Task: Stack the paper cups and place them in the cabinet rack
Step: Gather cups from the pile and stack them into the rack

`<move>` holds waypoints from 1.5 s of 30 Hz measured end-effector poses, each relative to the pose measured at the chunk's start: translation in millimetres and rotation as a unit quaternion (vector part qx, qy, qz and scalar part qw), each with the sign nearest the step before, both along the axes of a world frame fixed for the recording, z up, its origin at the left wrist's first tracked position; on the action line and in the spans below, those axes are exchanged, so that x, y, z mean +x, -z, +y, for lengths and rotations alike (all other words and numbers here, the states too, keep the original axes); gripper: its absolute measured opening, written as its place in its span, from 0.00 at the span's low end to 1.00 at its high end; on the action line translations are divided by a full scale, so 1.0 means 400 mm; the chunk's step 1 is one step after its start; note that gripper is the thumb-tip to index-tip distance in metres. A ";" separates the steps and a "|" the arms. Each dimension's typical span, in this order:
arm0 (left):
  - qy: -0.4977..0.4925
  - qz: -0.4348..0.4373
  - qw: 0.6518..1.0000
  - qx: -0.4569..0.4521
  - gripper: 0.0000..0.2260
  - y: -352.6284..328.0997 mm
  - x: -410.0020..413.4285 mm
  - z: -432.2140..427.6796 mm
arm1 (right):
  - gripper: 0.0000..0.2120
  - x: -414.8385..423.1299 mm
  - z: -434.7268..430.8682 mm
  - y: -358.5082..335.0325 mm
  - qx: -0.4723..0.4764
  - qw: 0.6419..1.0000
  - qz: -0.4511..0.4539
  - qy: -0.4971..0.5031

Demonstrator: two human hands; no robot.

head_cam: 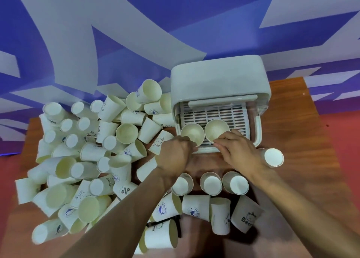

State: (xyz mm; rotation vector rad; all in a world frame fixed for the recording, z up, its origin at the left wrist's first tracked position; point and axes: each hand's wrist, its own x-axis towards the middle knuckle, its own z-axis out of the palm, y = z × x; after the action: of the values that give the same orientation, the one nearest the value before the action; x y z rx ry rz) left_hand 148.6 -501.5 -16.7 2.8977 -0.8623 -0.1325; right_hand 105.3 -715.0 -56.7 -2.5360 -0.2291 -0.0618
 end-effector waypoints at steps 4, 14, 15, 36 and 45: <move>-0.023 0.010 1.000 -0.002 0.06 0.011 -0.001 -0.001 | 0.09 0.025 -0.006 -0.007 -0.001 1.000 0.020 0.002; -0.021 0.020 1.000 -0.010 0.05 0.004 0.022 -0.002 | 0.09 0.028 0.012 -0.020 -0.014 0.998 0.060 0.009; -0.027 0.036 0.999 -0.018 0.06 0.007 0.027 0.000 | 0.10 0.028 0.014 -0.022 -0.017 0.998 0.066 0.013; -0.088 -0.031 0.995 -0.040 0.07 -0.152 -0.031 0.397 | 0.18 -0.068 0.111 -0.112 -0.101 0.992 0.021 0.073; -0.158 0.000 0.987 -0.005 0.06 -0.111 -0.118 0.669 | 0.13 -0.128 0.367 -0.100 -0.054 0.995 0.053 -0.070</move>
State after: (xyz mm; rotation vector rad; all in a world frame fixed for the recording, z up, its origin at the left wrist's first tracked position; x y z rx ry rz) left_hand 101.6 -233.9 27.5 2.9775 -0.3905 -0.0973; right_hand 54.3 -568.1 -16.7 -2.6140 -0.3752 0.1438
